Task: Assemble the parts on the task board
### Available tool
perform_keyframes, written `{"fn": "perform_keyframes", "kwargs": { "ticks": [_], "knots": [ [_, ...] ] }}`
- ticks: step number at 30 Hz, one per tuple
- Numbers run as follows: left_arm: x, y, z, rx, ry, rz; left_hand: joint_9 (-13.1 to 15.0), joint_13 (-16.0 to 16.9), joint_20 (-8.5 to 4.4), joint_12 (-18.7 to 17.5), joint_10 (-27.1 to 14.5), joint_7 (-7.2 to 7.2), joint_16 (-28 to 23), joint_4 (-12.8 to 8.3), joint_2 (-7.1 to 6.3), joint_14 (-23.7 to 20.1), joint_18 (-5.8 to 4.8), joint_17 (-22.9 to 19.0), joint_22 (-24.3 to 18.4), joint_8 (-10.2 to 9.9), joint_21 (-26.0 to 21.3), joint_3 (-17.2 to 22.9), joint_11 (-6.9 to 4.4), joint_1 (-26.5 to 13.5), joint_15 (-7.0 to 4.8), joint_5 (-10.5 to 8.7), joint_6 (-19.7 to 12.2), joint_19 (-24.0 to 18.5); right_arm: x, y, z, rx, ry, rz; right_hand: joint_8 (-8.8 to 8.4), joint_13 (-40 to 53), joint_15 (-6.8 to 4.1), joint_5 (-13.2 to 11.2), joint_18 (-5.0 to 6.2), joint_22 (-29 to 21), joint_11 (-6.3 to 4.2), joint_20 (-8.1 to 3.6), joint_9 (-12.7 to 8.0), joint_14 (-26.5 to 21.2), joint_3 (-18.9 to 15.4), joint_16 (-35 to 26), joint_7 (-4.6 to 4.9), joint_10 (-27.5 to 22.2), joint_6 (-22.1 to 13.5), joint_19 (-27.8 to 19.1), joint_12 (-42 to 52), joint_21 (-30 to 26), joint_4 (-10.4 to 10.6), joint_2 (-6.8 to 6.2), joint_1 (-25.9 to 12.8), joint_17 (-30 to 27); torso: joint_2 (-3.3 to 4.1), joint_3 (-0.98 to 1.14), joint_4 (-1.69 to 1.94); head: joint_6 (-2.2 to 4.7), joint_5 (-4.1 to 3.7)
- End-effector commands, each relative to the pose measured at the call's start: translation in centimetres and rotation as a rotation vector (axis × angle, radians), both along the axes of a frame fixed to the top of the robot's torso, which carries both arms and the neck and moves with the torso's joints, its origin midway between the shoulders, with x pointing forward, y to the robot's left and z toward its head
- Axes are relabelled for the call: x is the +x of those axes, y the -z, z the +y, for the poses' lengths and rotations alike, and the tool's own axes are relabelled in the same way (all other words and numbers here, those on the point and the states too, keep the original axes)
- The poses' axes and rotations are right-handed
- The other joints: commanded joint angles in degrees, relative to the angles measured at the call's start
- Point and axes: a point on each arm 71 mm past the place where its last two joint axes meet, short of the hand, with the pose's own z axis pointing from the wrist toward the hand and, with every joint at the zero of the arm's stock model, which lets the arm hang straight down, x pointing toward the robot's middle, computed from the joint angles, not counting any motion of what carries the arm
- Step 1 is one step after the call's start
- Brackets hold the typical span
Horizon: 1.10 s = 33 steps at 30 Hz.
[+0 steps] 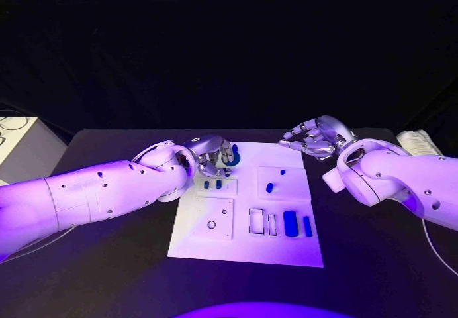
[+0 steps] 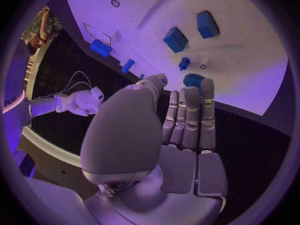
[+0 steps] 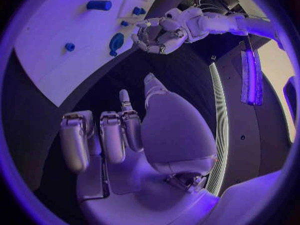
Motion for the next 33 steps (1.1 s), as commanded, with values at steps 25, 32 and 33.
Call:
{"fn": "perform_keyframes", "kwargs": {
  "ticks": [25, 32, 33],
  "knots": [
    [0.69, 1.15, -1.07, 0.166, -0.011, 0.068, -3.0, -3.2, 0.12, -3.8, 2.9, 0.79, 4.7, -0.4, -0.18, 2.3, 0.77, 1.6, 2.1, -3.3, 2.4, 2.8, 0.15, 0.9, 0.01, 0.21, 3.0, 0.2, -0.05, -0.13, 0.29, -0.003, -0.016, -0.021, 0.35, 8.3, -0.42, 0.3, 0.32, 13.4, -0.32, -0.47, 0.1, 5.0, -0.1, -0.3, -0.02, -0.8, -0.4, 4.9, -1.2, -0.4, -0.2, 0.29, -0.1, 11.1, -0.09, 0.01, 0.05, -0.40, -0.14],
    [0.84, 1.23, -1.12, 0.168, -0.016, 0.077, -3.3, -3.7, 0.14, -4.6, 3.2, 0.97, 5.1, -0.5, 0.01, 2.3, 0.77, 1.5, 2.4, -3.6, 2.7, 3.6, 0.20, 1.2, 0.04, 0.18, 3.4, 0.1, -0.07, -0.13, 0.31, -0.003, -0.017, -0.021, 0.35, 8.3, -0.42, 0.3, 0.32, 13.4, -0.32, -0.47, 0.1, 5.0, -0.1, -0.3, -0.02, -0.8, -0.4, 4.9, -1.2, -0.4, -0.2, 0.29, -0.1, 11.1, -0.06, 0.01, 0.07, -0.48, -0.28],
    [0.83, 1.25, -1.15, 0.168, -0.014, 0.080, -3.4, -3.8, 0.14, -4.7, 3.2, 1.00, 5.2, -0.6, 0.03, 2.3, 0.78, 1.5, 2.4, -3.7, 2.8, 3.8, 0.21, 1.3, 0.05, 0.17, 3.4, 0.1, -0.07, -0.13, 0.31, -0.003, -0.017, -0.021, 0.35, 8.3, -0.42, 0.3, 0.32, 13.4, -0.32, -0.47, 0.1, 5.0, -0.1, -0.3, -0.02, -0.8, -0.4, 4.9, -1.2, -0.4, -0.2, 0.29, -0.1, 11.1, -0.05, 0.03, 0.07, -0.48, -0.27]
  ]
}}
